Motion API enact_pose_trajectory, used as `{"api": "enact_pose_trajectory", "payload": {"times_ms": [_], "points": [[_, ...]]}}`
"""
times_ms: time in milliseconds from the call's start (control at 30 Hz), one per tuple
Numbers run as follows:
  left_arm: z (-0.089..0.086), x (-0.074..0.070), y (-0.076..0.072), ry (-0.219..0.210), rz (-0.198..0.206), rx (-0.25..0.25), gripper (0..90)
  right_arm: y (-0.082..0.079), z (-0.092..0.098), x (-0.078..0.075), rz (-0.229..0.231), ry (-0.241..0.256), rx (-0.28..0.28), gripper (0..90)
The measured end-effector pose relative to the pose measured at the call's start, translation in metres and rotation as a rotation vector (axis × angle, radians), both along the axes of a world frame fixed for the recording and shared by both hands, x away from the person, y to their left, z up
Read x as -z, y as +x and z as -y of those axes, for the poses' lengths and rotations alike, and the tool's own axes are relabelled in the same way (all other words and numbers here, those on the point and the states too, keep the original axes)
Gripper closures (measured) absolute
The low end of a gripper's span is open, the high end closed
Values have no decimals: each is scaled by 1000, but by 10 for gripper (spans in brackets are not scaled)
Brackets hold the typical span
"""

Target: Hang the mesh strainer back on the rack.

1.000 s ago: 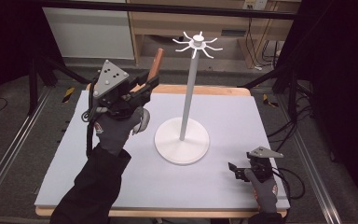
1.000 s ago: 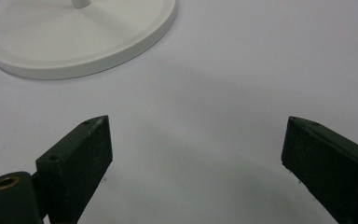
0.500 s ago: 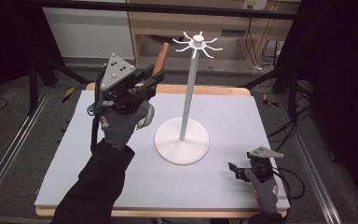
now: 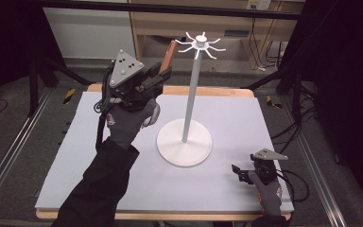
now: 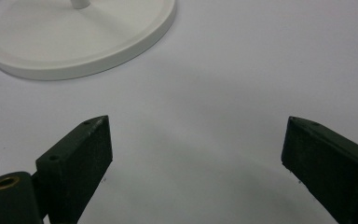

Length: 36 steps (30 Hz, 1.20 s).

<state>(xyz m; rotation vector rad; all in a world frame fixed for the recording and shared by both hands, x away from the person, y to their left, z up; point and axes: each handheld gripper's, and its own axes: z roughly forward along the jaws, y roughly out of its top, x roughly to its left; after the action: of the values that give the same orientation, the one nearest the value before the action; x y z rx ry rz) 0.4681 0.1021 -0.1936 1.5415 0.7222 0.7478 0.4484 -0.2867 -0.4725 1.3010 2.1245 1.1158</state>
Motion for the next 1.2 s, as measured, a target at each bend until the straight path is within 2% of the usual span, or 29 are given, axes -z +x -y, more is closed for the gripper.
{"api": "enact_pose_trajectory", "payload": {"times_ms": [1200], "points": [[18,4,10,28,-2,0,698,0,1,0,1,-2,-2,90]]}}
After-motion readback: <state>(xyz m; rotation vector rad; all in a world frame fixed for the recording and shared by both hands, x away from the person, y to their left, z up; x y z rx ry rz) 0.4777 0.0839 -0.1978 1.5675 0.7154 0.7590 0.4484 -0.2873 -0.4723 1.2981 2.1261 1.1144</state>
